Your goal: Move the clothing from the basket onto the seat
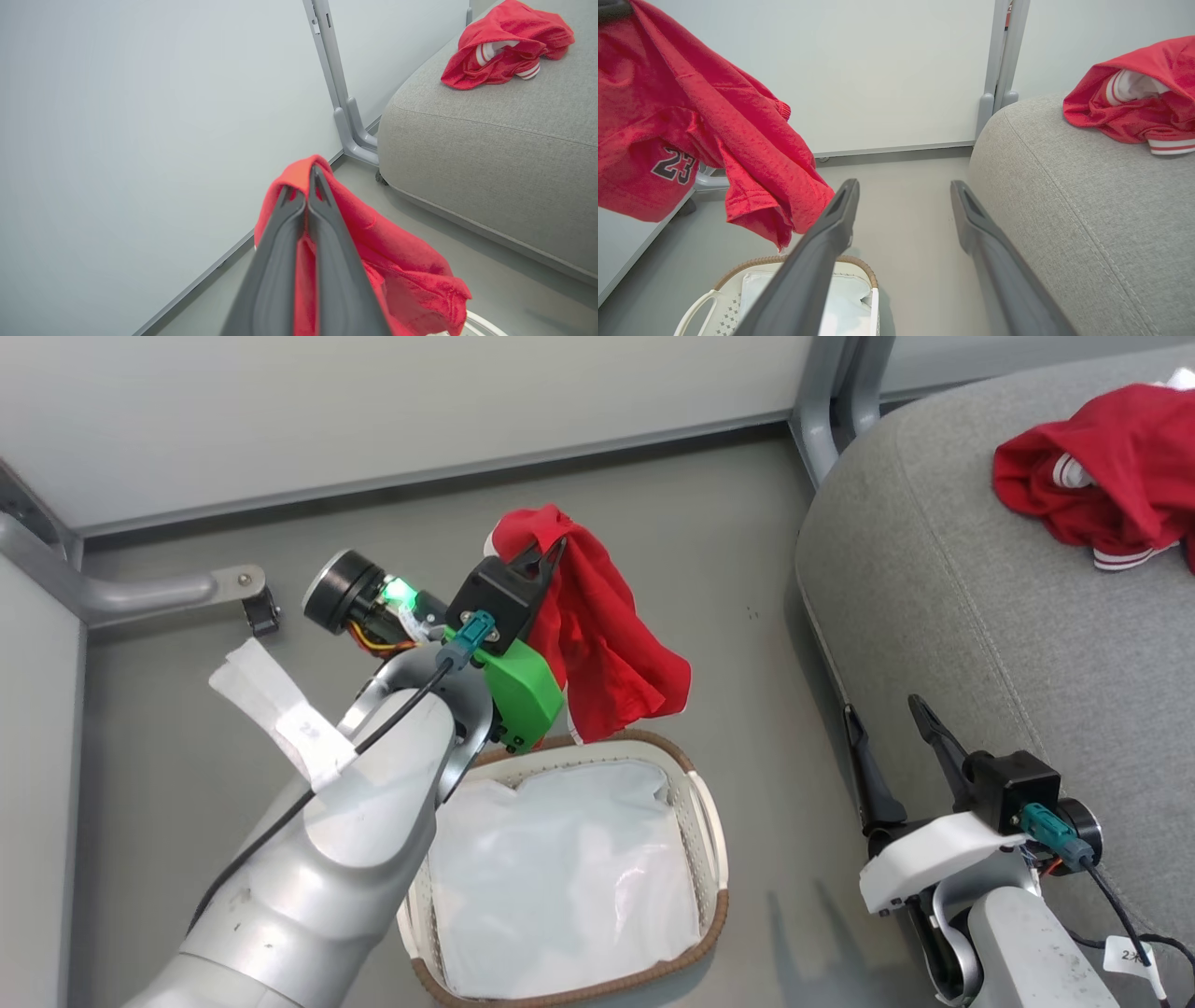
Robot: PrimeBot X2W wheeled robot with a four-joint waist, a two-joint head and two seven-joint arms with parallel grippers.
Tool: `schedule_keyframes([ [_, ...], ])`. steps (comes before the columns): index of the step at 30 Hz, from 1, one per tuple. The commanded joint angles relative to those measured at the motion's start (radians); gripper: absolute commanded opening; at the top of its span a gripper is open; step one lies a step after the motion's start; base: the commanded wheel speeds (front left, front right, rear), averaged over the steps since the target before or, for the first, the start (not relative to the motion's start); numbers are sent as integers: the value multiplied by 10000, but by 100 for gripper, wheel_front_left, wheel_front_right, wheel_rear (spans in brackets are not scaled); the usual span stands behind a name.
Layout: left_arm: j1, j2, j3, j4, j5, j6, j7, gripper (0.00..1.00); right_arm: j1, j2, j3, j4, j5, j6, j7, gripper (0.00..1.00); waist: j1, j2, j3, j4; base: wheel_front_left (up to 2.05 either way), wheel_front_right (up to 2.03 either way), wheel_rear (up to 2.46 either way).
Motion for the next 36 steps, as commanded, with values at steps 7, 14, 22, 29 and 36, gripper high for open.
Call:
schedule_keyframes([
  [7,-674,951,-763,-1984,-652,-71,1239,0,189,-38,229,78,-66,-14,-49,100,1,-1,-1235,-50,0,0,0],
  [14,-1119,1548,-924,-3008,-1468,-76,1987,0,122,-37,736,33,-39,-14,-47,100,1,-1,-1534,-148,0,0,0],
  [22,-1088,1651,-876,-3628,-1836,-42,2423,0,-99,-37,1323,-126,127,-14,-47,100,1,-1,-1723,-120,0,0,0],
  [29,-917,1688,-939,-3843,-1924,107,2662,0,-652,-35,2154,-422,356,-14,-47,100,1,-1,-1689,-141,0,0,0],
  [36,-930,1551,-1006,-3713,-1998,207,2724,0,-1549,-38,3540,-472,797,-14,-47,100,1,-1,-1676,-165,0,0,0],
])
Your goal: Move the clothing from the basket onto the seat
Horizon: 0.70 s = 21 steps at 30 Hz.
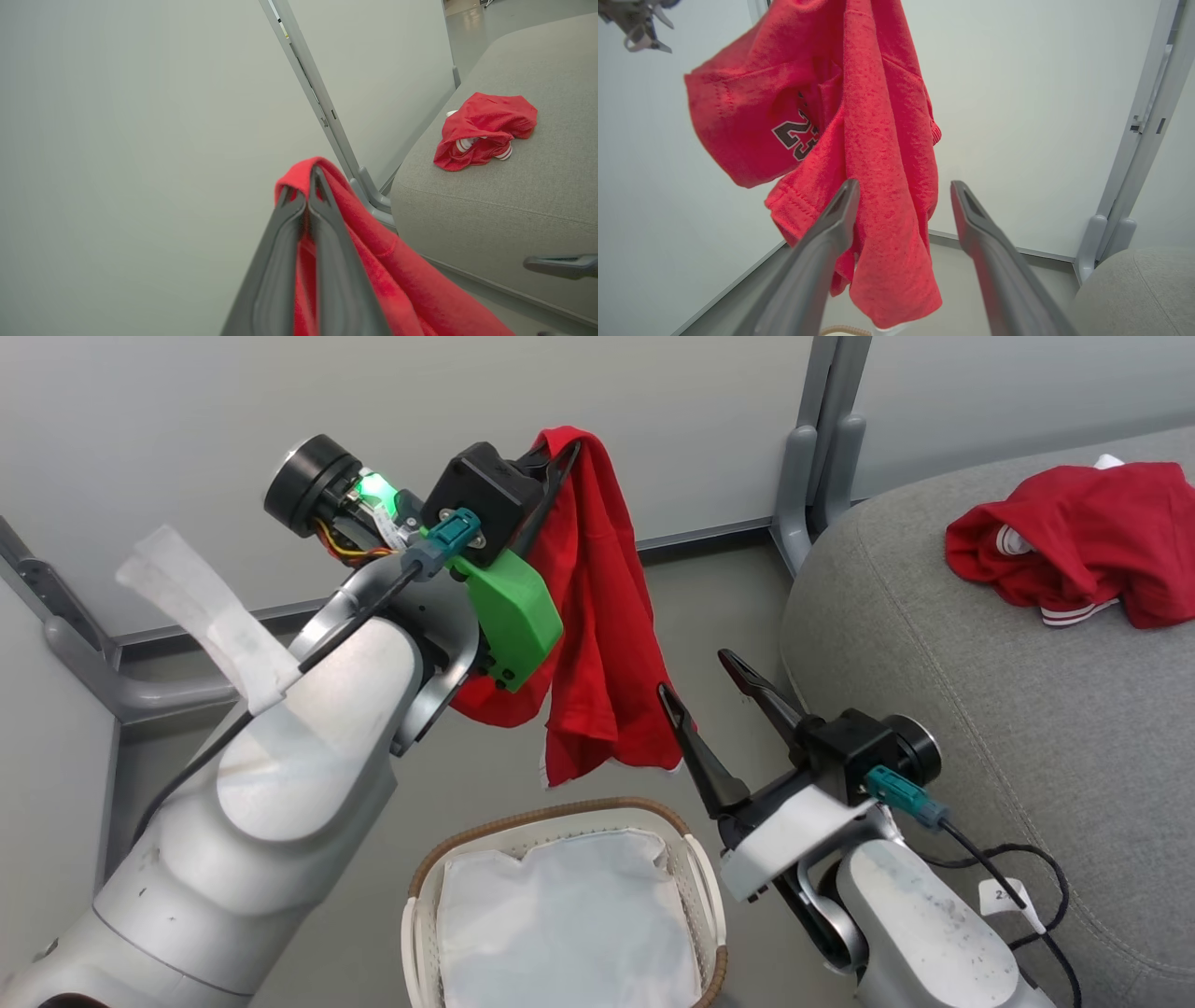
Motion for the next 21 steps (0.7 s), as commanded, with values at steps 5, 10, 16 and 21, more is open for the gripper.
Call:
schedule_keyframes([
  [5,17,-256,-169,99,-126,55,6,0,-863,-37,619,668,36,-13,-45,100,1,-1,-19,138,0,0,0],
  [10,-29,-481,-386,-28,-160,5,17,0,-1417,-37,894,1457,9,-14,-36,100,1,-1,-61,368,0,0,0],
  [16,-22,-728,-650,-342,-226,-42,-46,0,-1975,-35,1046,2416,64,-13,-35,100,1,-1,-128,665,0,0,0],
  [21,107,-750,-700,-564,-314,7,-27,0,-2328,-37,1156,2888,192,-14,-36,0,1,-1,-165,815,0,0,0],
])
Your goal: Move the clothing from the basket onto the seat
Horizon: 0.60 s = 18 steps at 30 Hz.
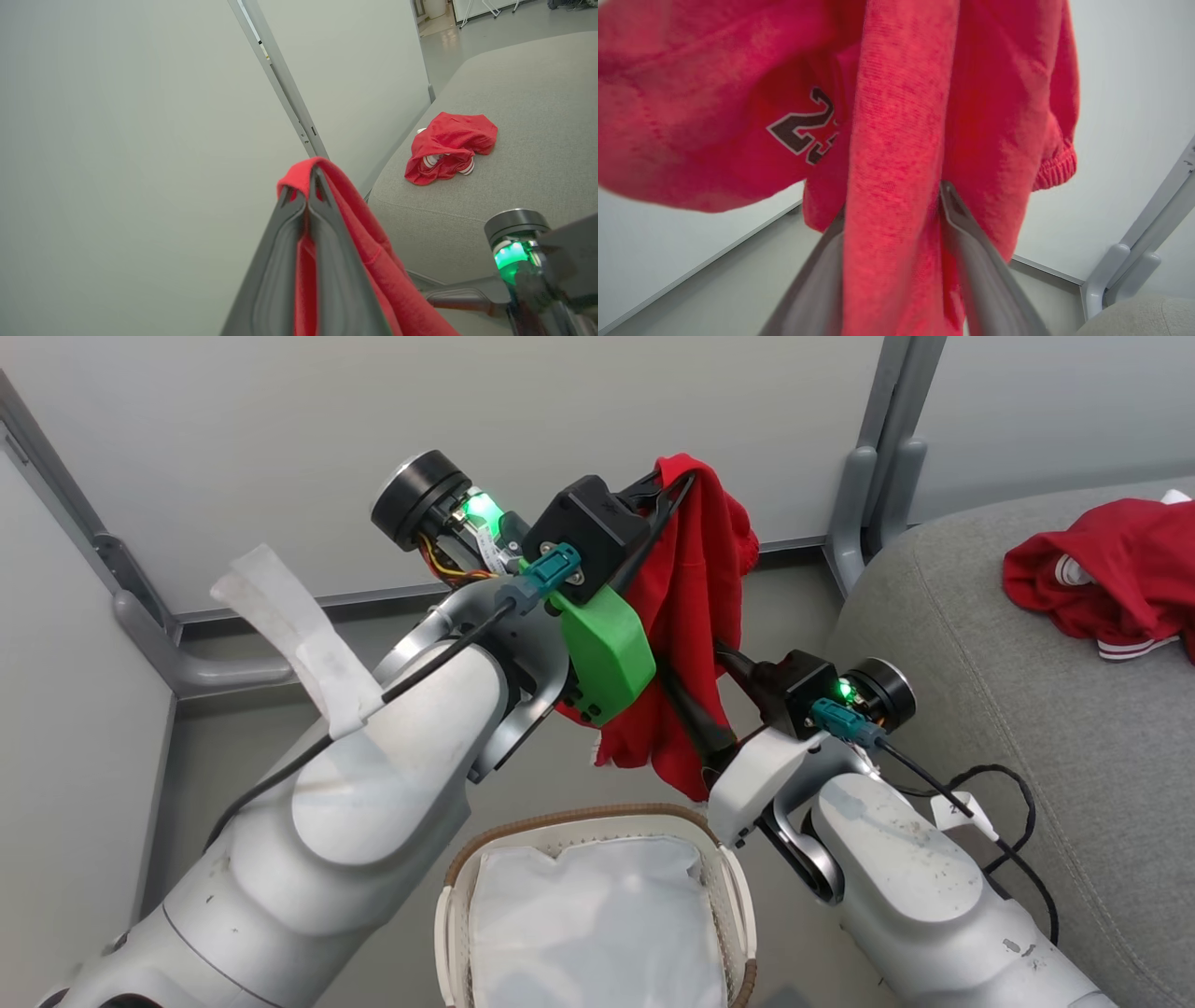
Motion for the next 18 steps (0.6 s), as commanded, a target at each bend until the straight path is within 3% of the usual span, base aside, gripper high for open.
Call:
schedule_keyframes([
  [1,143,65,57,-33,-25,43,-28,0,-86,-36,15,67,83,-13,-21,0,0,-1,-19,34,0,0,0],
  [9,461,515,266,100,-189,212,-267,0,11,-35,-135,-175,16,-13,-21,0,0,-1,-26,-71,0,0,0],
  [10,513,560,298,148,-225,242,-285,13,32,-35,-140,-206,17,-14,-23,0,0,-1,-25,-91,0,0,0],
  [11,568,605,332,200,-256,270,-317,45,56,-35,-153,-253,35,-13,-23,0,0,-1,-21,-118,0,0,0],
  [12,618,627,363,238,-306,289,-355,86,80,-33,-159,-296,51,-14,-23,0,0,-1,-18,-140,0,0,0],
  [13,689,654,396,290,-373,297,-381,100,116,-33,-174,-351,68,-13,-23,0,0,-1,-15,-166,0,0,0],
  [18,1066,883,560,502,-547,399,-677,100,158,-35,-363,-558,-8,-14,-23,0,0,-1,16,-282,0,0,0],
])
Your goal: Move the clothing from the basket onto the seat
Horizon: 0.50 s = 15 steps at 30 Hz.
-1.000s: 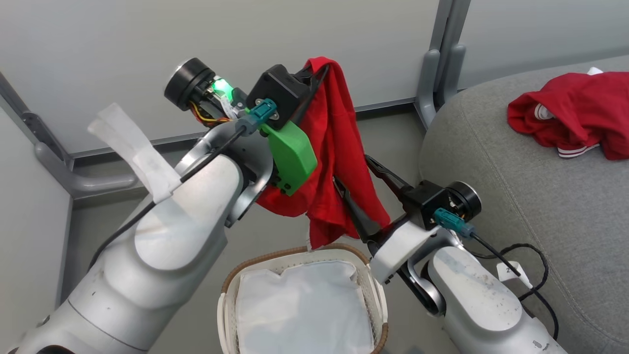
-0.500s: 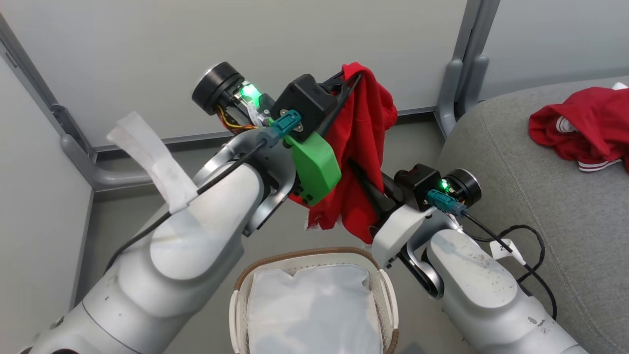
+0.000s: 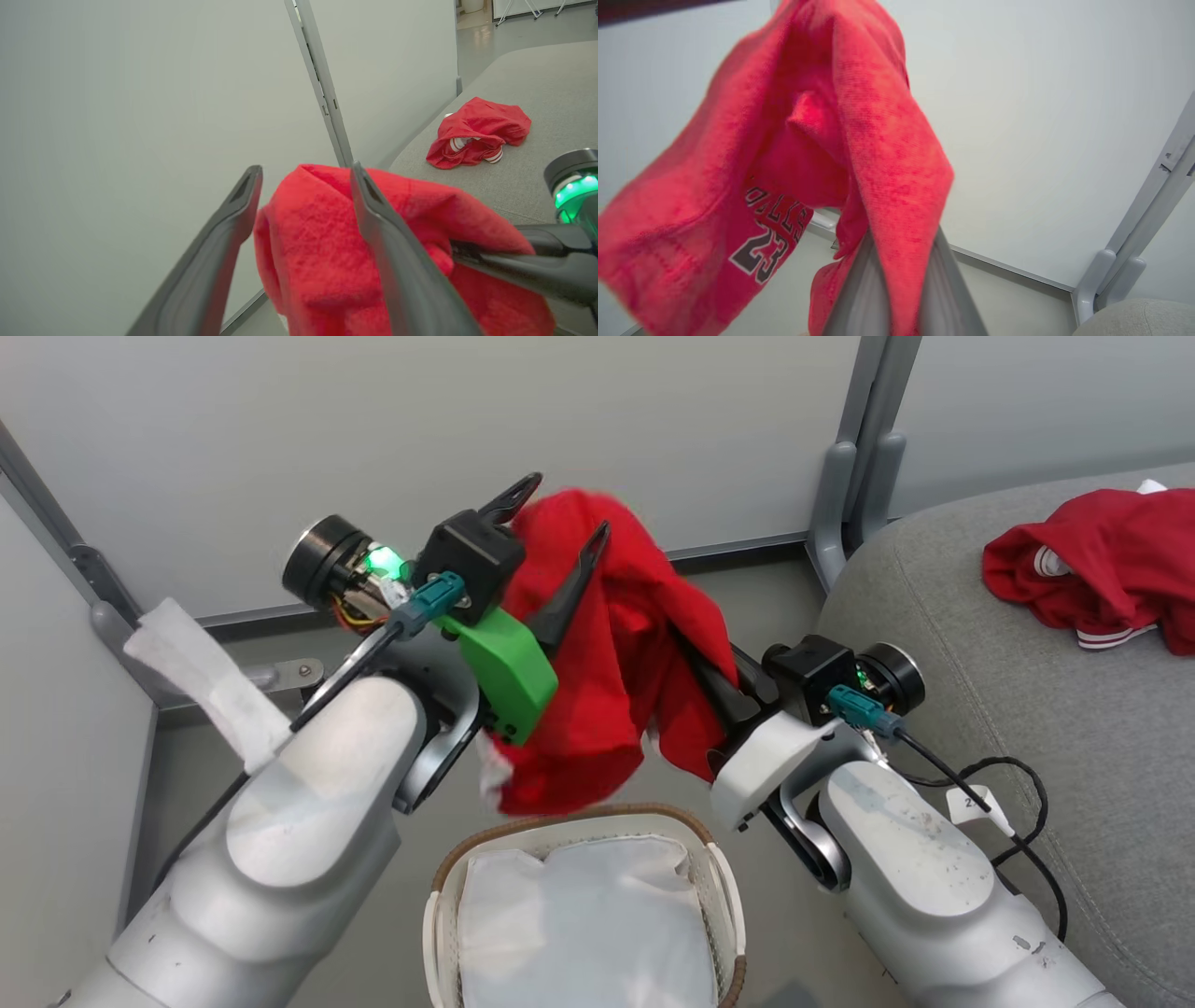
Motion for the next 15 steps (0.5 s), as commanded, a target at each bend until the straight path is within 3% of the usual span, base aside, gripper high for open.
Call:
schedule_keyframes([
  [1,280,124,63,76,-61,69,-170,100,152,-33,-126,-89,-79,-14,-25,0,1,0,21,-48,0,0,0],
  [6,1047,250,103,277,-223,211,-772,100,219,-38,-752,-262,-334,-14,-25,0,1,0,74,-117,0,0,0],
  [15,2579,-144,-151,556,-570,470,-1790,100,927,-39,-2250,-630,-1267,-14,-25,0,1,0,219,-208,0,0,0],
])
